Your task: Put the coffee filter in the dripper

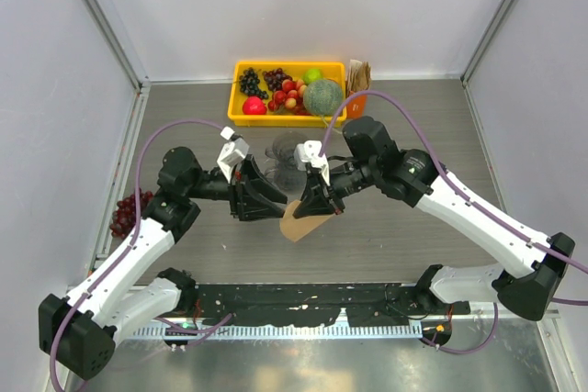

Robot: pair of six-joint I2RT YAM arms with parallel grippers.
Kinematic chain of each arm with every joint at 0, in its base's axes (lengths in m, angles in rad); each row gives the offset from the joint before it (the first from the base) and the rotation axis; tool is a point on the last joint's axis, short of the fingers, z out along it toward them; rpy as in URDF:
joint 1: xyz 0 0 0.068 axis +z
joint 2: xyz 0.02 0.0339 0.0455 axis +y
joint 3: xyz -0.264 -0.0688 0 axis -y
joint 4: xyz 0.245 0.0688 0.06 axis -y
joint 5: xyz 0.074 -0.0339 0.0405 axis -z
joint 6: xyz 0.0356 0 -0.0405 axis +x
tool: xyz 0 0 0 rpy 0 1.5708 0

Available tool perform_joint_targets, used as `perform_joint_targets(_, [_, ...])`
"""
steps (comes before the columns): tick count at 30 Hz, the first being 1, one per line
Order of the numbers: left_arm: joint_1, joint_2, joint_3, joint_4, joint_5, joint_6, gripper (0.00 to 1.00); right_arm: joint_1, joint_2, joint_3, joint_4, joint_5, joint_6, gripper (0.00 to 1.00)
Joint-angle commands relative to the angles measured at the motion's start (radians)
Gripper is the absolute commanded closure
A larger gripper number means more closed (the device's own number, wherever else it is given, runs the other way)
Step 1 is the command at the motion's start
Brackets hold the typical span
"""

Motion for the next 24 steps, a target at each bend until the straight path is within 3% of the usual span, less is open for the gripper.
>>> perform_joint_targets(1, [-0.005, -0.001, 0.038, -0.058, -0.015, 0.069, 0.52, 0.006, 0.003, 0.051, 0.032, 0.015, 0.014, 0.95])
perform_joint_targets(8, [-0.005, -0.004, 0.055, -0.129, -0.034, 0.126, 0.42, 0.005, 0.007, 0.051, 0.032, 0.061, 0.028, 0.95])
perform_joint_targets(14, [-0.005, -0.004, 0.068, -0.193, -0.072, 0.178, 0.42, 0.005, 0.001, 0.049, 0.033, 0.044, 0.029, 0.95])
perform_joint_targets(16, [-0.005, -0.004, 0.068, -0.201, -0.074, 0.186, 0.44, 0.005, -0.003, 0.048, 0.032, 0.027, 0.025, 0.95])
perform_joint_targets(21, [-0.005, -0.007, 0.058, -0.186, -0.068, 0.178, 0.63, 0.005, -0.015, 0.046, 0.032, 0.015, 0.02, 0.95])
perform_joint_targets(24, [-0.004, -0.004, 0.044, -0.152, -0.052, 0.155, 0.64, 0.003, -0.012, 0.054, 0.036, 0.018, 0.023, 0.95])
